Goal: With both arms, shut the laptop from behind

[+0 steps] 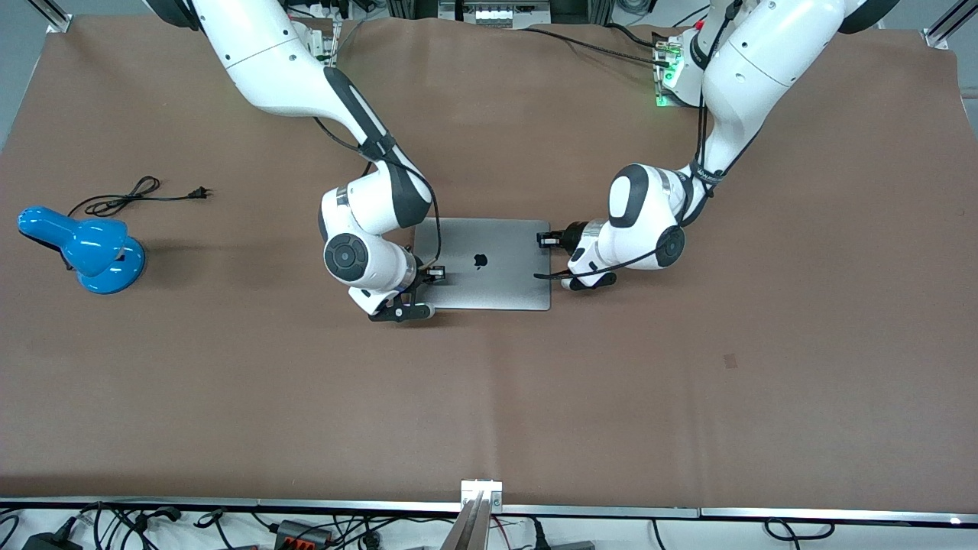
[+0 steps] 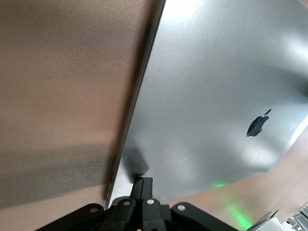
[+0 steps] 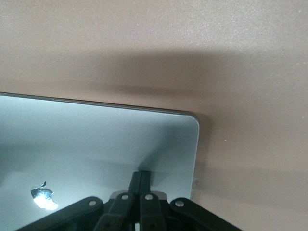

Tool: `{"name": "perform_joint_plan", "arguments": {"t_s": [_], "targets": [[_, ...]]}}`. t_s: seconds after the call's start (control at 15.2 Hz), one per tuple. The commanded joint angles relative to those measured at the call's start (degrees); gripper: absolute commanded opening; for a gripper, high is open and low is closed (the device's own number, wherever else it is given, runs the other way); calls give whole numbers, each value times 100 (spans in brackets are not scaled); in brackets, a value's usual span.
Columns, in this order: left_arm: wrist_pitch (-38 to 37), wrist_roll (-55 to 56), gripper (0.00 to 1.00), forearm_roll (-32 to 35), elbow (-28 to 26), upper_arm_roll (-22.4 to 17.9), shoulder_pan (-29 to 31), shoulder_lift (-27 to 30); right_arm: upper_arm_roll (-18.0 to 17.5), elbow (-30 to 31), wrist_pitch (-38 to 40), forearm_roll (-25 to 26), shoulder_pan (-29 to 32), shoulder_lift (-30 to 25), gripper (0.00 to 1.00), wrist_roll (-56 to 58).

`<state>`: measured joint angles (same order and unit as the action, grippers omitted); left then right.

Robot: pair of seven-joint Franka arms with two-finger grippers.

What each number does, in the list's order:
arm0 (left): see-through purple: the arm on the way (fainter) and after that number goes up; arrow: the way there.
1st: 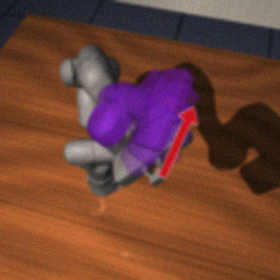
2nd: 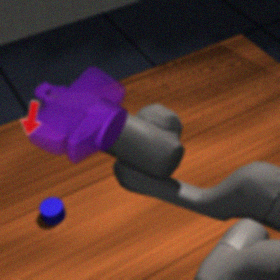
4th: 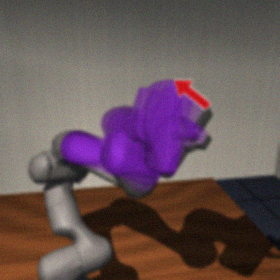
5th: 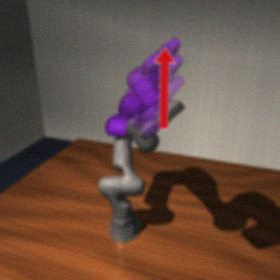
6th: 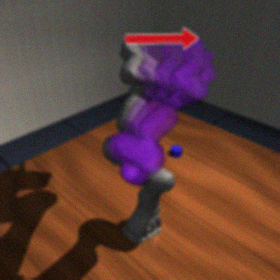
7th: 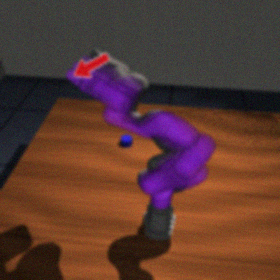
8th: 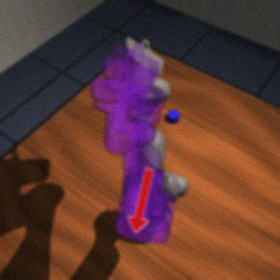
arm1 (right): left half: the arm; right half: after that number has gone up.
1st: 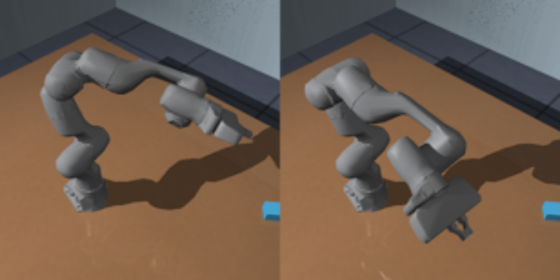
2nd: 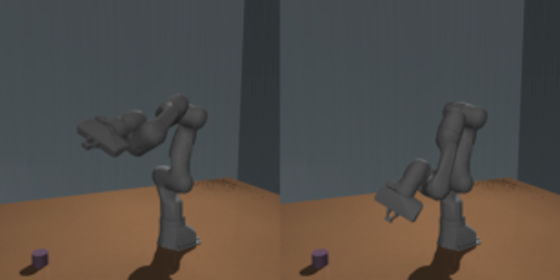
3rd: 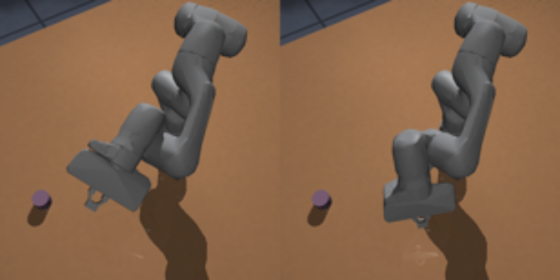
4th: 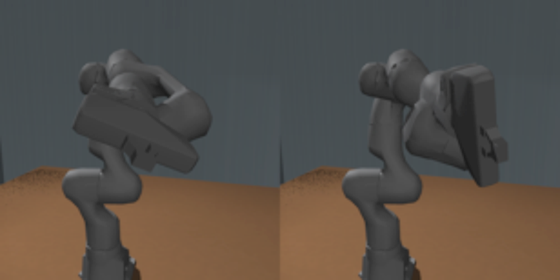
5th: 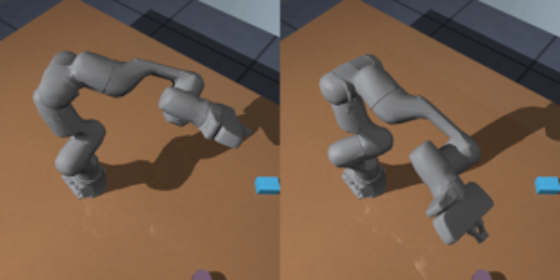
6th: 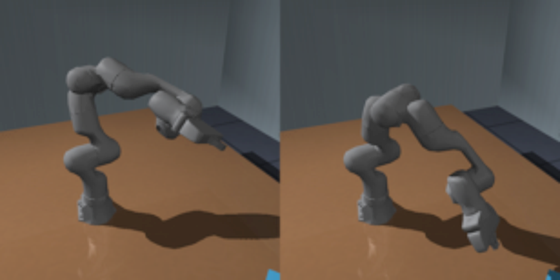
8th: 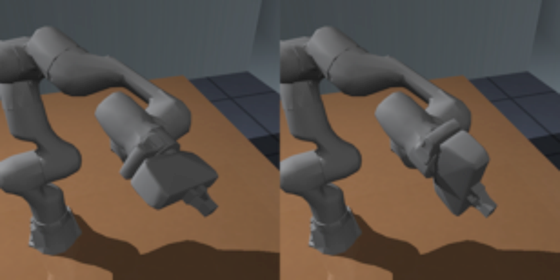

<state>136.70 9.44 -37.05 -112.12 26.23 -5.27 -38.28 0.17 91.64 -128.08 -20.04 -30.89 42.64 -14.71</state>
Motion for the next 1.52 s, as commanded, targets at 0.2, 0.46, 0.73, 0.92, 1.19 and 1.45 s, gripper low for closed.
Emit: {"name": "perform_joint_plan", "arguments": {"t_s": [0.2, 0.46, 0.73, 0.92, 1.19, 1.45], "targets": [[94, 94, 0, 189, 130, -118, -132, -110, 106, -112, 71, 211, 4, -88, 0, -23], [-107, 137, 0, 260, -63, -118, -62, 311, 510, -77, 975, 220, -5, -685, 0, -32], [-1124, 330, 0, 251, -126, -337, 26, 1014, 1072, -77, 2276, 631, -40, -1379, 0, -67], [-2117, 331, 0, 583, -65, -661, 210, 1567, 1283, -85, 2787, 932, -5, -1819, 0, -23], [-3147, 331, 1, 1593, 225, -742, 754, 2122, 1442, -112, 3052, 1282, 4, -2259, 7, 169], [-4578, 340, 8, 2613, 1225, -759, 1054, 2167, 1504, -129, 3087, 2011, -31, -2567, 100, 179]]}}
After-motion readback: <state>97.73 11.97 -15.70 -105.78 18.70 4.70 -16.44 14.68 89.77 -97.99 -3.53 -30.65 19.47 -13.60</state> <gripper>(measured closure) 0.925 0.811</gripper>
